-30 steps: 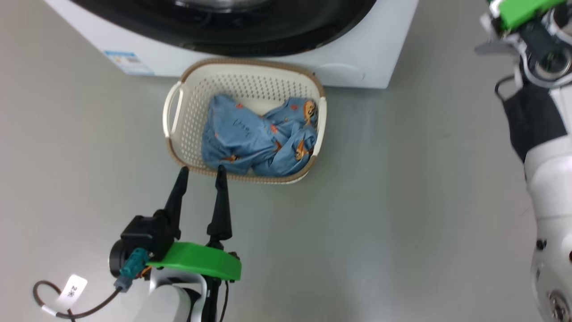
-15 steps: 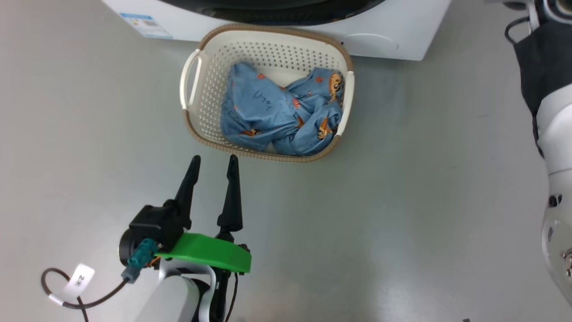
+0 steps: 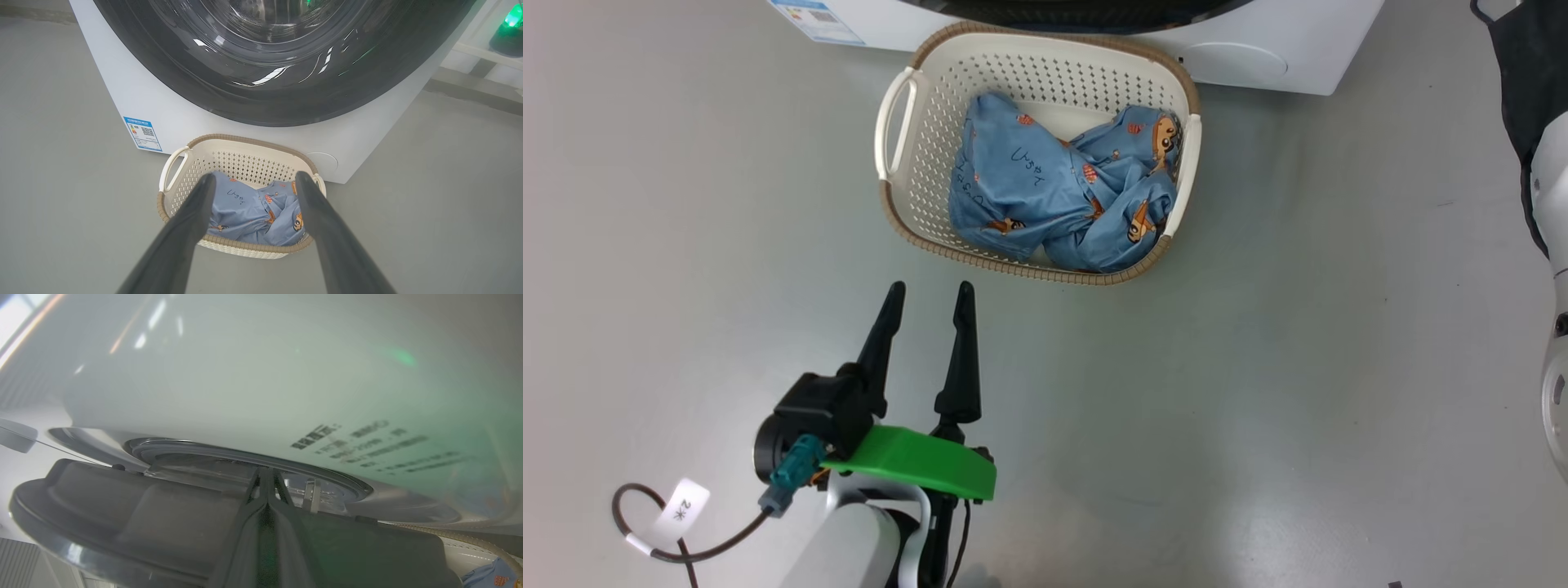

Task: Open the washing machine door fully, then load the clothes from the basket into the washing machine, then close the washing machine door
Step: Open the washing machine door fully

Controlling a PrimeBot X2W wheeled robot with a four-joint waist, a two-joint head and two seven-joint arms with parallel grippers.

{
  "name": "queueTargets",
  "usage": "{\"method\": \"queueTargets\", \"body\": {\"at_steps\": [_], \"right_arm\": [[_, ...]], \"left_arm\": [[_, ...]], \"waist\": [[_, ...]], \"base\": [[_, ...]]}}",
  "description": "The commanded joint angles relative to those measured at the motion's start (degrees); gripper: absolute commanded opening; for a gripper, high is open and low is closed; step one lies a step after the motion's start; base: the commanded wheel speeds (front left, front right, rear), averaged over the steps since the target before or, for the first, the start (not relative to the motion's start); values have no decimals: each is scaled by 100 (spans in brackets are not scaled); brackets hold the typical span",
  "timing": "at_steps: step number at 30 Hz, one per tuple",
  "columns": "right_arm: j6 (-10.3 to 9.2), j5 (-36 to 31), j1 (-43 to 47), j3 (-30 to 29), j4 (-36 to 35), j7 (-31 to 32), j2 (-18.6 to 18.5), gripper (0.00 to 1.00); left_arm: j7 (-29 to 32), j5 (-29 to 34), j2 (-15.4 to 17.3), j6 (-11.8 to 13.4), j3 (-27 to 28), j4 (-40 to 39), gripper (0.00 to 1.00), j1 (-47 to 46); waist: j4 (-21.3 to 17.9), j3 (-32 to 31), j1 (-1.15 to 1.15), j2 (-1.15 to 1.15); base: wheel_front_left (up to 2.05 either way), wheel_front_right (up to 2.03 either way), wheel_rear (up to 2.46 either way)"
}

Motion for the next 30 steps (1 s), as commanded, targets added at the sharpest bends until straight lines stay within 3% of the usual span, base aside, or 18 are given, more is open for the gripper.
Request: {"method": "queueTargets", "body": {"at_steps": [1, 16, 30], "right_arm": [[10, 146, -108, 88, -73, 143, 277, 0], [10, 300, -32, 228, 44, 383, 294, 0], [10, 570, 560, 368, -88, 729, 380, 0]], "left_arm": [[-37, -36, 105, 27, 136, -158, 100, -59], [-37, 5, 105, 28, 109, -116, 100, -55], [-37, 121, 105, 0, 198, -23, 100, 115]], "waist": [[11, 5, 0, 0], [-43, -82, 0, 0], [-153, -560, 0, 0]], "base": [[0, 0, 0], [0, 0, 0], [0, 0, 0]]}}
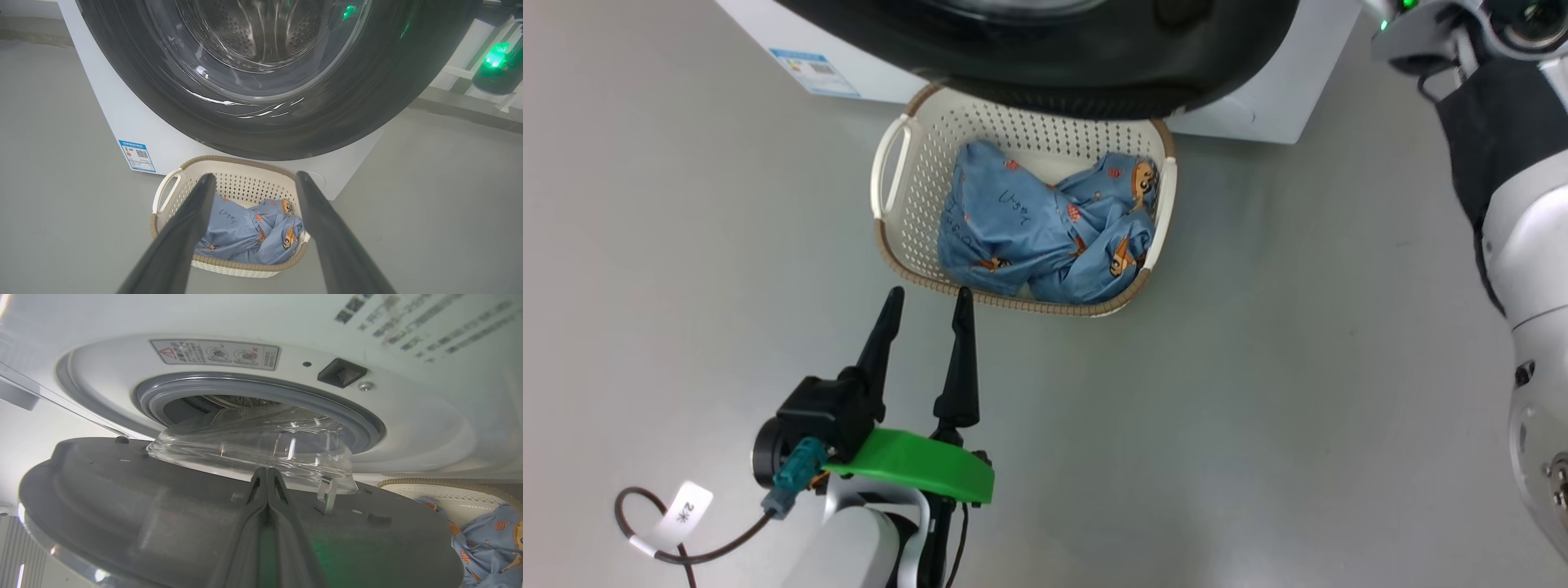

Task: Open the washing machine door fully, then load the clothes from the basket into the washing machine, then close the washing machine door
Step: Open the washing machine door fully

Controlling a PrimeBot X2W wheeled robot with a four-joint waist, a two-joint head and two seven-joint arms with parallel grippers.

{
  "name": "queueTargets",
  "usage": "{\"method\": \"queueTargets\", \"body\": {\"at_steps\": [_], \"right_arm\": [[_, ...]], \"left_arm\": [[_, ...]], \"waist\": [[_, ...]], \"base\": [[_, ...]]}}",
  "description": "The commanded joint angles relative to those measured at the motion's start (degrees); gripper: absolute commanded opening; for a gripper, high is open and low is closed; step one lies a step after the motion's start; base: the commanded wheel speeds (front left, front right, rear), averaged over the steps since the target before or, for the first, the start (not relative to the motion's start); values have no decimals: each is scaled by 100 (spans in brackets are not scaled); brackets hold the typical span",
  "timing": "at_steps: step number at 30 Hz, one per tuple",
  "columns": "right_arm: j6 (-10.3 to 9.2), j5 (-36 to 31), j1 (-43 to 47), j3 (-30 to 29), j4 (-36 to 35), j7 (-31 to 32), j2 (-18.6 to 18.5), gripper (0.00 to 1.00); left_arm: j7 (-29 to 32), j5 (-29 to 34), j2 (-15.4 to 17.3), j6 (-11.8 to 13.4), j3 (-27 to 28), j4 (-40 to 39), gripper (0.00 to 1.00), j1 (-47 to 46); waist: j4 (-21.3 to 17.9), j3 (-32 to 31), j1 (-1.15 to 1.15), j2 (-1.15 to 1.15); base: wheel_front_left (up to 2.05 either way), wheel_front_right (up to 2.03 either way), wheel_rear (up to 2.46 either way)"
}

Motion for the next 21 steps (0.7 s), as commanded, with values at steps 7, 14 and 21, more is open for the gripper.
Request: {"method": "queueTargets", "body": {"at_steps": [7, 14, 21], "right_arm": [[18, 149, 560, 238, -288, 269, 416, 0], [18, 269, 973, 339, -399, 405, 503, 0], [18, 367, 1366, 517, -472, 553, 595, 0]], "left_arm": [[-37, 136, 105, -45, 256, -29, 100, 252], [-37, 211, 105, -76, 315, 10, 100, 402], [-37, 275, 105, -99, 354, 40, 100, 543]], "waist": [[-89, -379, 0, 0], [-139, -623, 0, 0], [-169, -849, 0, 0]], "base": [[0, 0, 0], [0, 0, 0], [0, 0, 0]]}}
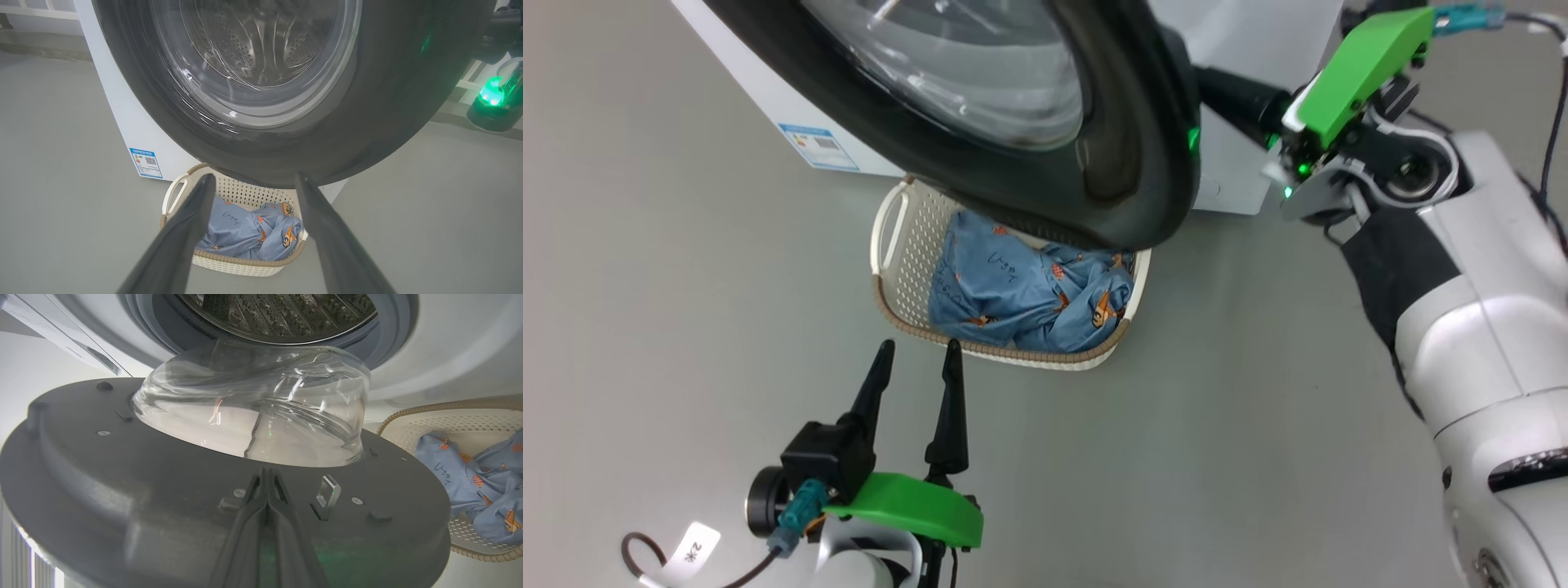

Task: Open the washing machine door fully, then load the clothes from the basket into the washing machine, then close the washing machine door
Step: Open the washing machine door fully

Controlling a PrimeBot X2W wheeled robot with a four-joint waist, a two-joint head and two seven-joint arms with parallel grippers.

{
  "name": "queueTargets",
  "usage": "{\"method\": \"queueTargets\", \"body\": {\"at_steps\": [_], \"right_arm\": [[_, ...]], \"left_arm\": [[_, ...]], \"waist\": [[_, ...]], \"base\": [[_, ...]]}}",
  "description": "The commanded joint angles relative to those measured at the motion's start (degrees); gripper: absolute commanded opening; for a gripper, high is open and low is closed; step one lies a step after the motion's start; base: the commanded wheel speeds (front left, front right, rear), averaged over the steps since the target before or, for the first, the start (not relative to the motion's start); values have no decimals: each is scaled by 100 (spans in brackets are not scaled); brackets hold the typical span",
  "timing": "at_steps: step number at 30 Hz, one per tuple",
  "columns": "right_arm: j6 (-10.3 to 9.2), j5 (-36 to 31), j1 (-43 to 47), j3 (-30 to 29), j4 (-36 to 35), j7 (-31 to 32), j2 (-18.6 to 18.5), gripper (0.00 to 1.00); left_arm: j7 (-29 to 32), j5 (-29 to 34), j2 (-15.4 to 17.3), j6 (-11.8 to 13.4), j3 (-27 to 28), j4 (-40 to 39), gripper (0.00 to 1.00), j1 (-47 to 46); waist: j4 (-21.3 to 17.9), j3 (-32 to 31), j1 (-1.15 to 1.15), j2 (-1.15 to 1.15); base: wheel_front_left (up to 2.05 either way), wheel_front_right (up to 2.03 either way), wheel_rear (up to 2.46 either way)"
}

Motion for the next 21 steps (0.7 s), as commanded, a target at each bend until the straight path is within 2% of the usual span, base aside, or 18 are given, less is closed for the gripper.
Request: {"method": "queueTargets", "body": {"at_steps": [1, 14, 21], "right_arm": [[18, 36, 79, 103, -186, 69, 234, 0], [18, 296, 627, 519, -342, 214, 310, 0], [18, 725, 894, 928, -502, 286, 314, 0]], "left_arm": [[-37, 34, 96, -2, 203, -101, 100, 48], [-37, 113, 96, -55, 319, -63, 100, 201], [-37, 143, 96, -79, 366, -46, 100, 285]], "waist": [[-13, -66, 0, 0], [-17, -356, 0, 0], [-8, -500, 0, 0]], "base": [[0, 0, 0], [0, 0, 0], [0, 0, 0]]}}
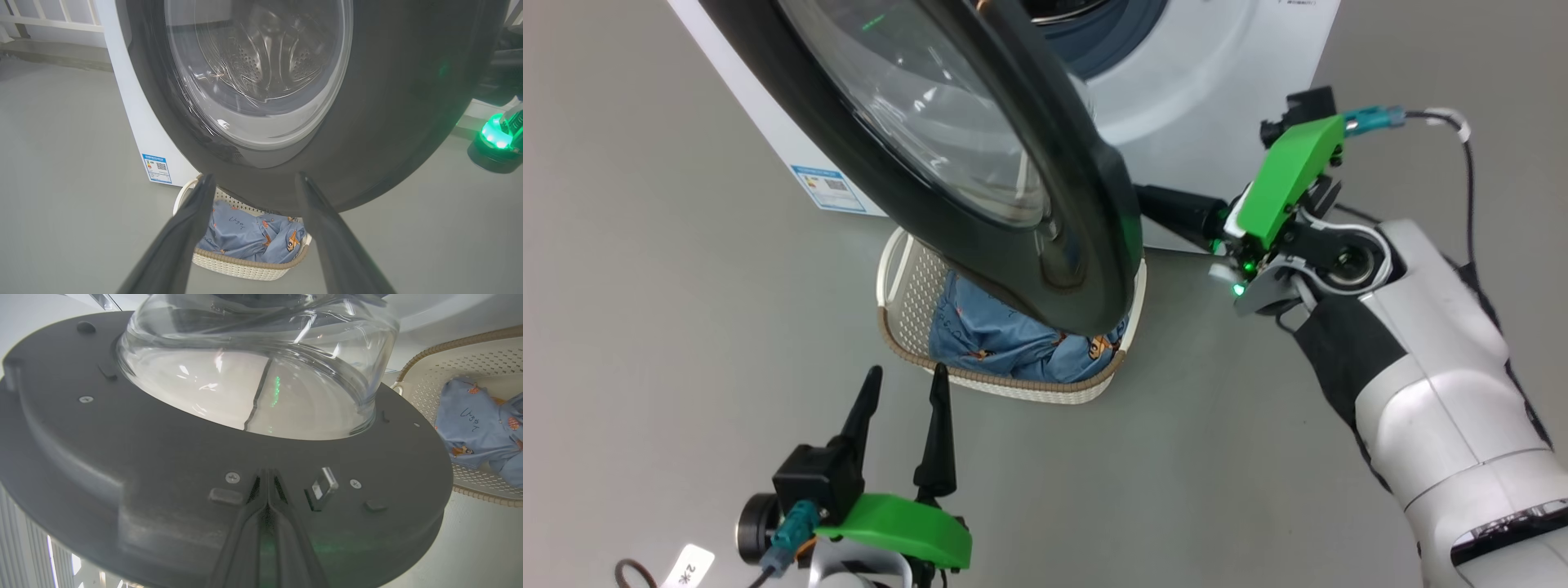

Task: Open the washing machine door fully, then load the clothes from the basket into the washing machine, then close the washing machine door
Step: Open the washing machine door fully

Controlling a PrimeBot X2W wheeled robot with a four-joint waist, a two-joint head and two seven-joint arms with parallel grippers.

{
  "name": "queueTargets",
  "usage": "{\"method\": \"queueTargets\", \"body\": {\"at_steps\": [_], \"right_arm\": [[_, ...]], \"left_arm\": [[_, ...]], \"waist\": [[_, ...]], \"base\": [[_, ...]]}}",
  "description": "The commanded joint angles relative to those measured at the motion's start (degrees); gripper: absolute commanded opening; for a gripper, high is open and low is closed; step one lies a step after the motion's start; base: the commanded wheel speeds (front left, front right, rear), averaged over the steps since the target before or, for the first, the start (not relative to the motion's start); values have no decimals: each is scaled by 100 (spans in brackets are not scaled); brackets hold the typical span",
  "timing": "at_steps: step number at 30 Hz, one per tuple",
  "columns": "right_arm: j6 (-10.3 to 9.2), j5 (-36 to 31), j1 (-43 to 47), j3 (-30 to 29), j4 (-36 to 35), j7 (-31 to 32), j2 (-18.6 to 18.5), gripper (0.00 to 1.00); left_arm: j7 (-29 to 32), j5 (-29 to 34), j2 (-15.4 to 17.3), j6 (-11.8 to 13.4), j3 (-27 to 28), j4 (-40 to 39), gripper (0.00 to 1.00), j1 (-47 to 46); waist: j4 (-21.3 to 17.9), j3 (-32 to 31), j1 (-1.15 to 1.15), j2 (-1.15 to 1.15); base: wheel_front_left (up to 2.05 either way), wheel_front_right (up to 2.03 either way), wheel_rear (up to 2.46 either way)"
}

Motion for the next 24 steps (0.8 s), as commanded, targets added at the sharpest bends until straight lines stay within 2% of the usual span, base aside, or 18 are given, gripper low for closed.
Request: {"method": "queueTargets", "body": {"at_steps": [1, 24], "right_arm": [[18, 212, 122, 210, -218, 33, 218, 0], [18, 1508, 550, 1924, -685, -134, 219, 0]], "left_arm": [[-37, 82, 90, -31, 208, -95, 100, 50], [-37, 169, 90, -66, 258, -75, 100, 191]], "waist": [[3, -49, 0, 0], [23, -263, 0, 0]], "base": [[0, 0, 0], [0, 0, 0]]}}
